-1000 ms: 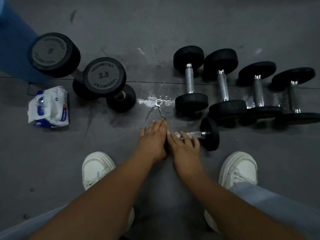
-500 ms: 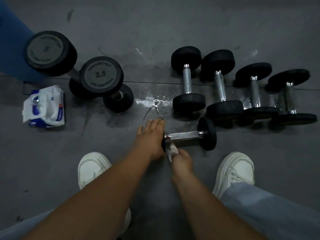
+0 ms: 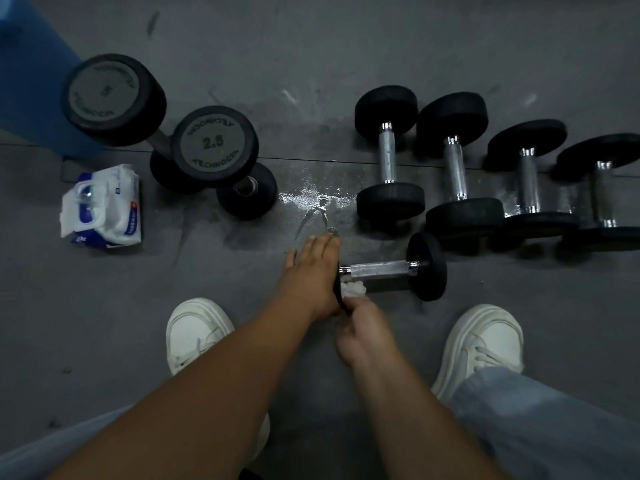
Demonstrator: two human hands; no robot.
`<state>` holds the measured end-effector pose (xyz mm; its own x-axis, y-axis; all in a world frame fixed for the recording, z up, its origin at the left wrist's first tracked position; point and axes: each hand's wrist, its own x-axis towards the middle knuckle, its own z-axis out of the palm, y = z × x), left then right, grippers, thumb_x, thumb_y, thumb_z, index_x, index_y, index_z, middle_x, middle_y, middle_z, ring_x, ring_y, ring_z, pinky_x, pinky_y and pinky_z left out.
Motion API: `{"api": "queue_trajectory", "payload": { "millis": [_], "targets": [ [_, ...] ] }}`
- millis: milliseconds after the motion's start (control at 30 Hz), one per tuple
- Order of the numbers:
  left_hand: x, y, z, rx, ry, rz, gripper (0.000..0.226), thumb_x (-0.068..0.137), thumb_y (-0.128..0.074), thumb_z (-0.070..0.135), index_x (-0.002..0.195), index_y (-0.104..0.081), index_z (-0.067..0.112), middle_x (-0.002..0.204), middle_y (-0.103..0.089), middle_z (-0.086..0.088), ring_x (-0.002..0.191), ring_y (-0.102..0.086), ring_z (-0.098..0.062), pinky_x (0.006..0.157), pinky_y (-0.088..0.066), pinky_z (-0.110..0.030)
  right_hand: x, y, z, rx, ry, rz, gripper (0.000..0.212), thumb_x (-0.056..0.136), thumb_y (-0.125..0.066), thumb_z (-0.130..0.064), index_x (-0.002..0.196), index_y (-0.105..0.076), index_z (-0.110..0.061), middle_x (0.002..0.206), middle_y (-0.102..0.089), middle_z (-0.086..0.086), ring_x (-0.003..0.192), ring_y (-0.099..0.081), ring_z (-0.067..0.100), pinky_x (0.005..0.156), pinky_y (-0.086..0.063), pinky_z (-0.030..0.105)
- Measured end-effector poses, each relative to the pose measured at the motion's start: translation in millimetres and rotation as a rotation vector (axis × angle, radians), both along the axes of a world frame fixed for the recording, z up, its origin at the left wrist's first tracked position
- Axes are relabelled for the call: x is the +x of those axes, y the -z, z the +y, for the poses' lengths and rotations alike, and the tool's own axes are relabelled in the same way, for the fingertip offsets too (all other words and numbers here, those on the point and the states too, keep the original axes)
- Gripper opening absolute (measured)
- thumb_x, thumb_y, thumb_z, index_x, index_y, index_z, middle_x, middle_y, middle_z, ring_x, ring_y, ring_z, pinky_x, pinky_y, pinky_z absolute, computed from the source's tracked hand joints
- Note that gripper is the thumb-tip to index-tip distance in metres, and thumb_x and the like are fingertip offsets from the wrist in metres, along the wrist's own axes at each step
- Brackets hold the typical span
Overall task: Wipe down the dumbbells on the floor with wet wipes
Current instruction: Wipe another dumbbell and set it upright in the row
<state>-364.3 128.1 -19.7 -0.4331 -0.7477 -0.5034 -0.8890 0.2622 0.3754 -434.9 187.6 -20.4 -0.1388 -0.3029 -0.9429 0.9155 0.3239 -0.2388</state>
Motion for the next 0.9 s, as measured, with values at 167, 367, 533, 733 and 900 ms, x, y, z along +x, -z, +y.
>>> {"api": "queue_trajectory", "payload": {
  "millis": [167, 367, 533, 733, 900],
  "targets": [
    [-1, 0, 0, 0.005, 0.017, -0.023, 0.114, 0.069, -0.08, 0.035, 0.155, -0.007, 0.024, 0.162, -0.007, 0.005, 0.151, -0.003, -0.017, 0.12, -0.006, -0.047, -22, -6, -12, 0.139, -0.449, 0.329, 0.016, 0.089, -0.059, -0.001, 0.077, -0.059, -0.011, 0.068, -0.06, 0.005, 0.054, -0.054, 0.012, 0.049, -0.045, 0.021],
    [0, 0, 0, 0.005, 0.002, -0.004, 0.107, 0.074, -0.075, 0.039, 0.155, -0.007, 0.024, 0.163, -0.008, 0.005, 0.151, -0.004, -0.016, 0.12, -0.006, -0.047, -33, -2, -5, -0.129, -1.173, 1.648, 0.02, 0.08, -0.061, -0.016, 0.095, -0.071, -0.022, 0.099, -0.071, -0.007, 0.093, -0.06, 0.019, 0.08, -0.043, 0.034],
    [-1, -4, 1, 0.003, 0.011, -0.022, 0.103, 0.077, -0.07, 0.041, 0.156, -0.006, 0.023, 0.163, -0.007, 0.004, 0.151, -0.004, -0.016, 0.12, -0.005, -0.046, -39, 18, 42, -0.16, -1.706, 1.819, 0.052, 0.078, -0.037, -0.017, 0.125, -0.057, -0.023, 0.145, -0.045, -0.005, 0.135, -0.04, 0.024, 0.102, -0.025, 0.045],
    [-1, -3, -1, 0.013, 0.005, -0.028, 0.105, 0.075, -0.072, 0.036, 0.156, -0.006, 0.024, 0.163, -0.007, 0.006, 0.151, -0.003, -0.015, 0.121, -0.005, -0.047, -41, 14, 7, -0.051, -1.887, 1.687, 0.068, 0.079, -0.06, -0.023, 0.144, -0.042, -0.018, 0.152, -0.037, 0.0, 0.144, -0.026, 0.027, 0.111, -0.019, 0.052],
    [-1, -4, 1, 0.011, 0.009, -0.021, 0.105, 0.075, -0.071, 0.037, 0.156, -0.005, 0.025, 0.163, -0.007, 0.005, 0.151, -0.003, -0.016, 0.121, -0.007, -0.047, -47, 5, 29, -0.14, -1.93, 1.65, 0.076, 0.068, -0.061, -0.019, 0.142, -0.044, -0.022, 0.151, -0.038, -0.004, 0.142, -0.03, 0.027, 0.109, -0.024, 0.055]
  ]
}}
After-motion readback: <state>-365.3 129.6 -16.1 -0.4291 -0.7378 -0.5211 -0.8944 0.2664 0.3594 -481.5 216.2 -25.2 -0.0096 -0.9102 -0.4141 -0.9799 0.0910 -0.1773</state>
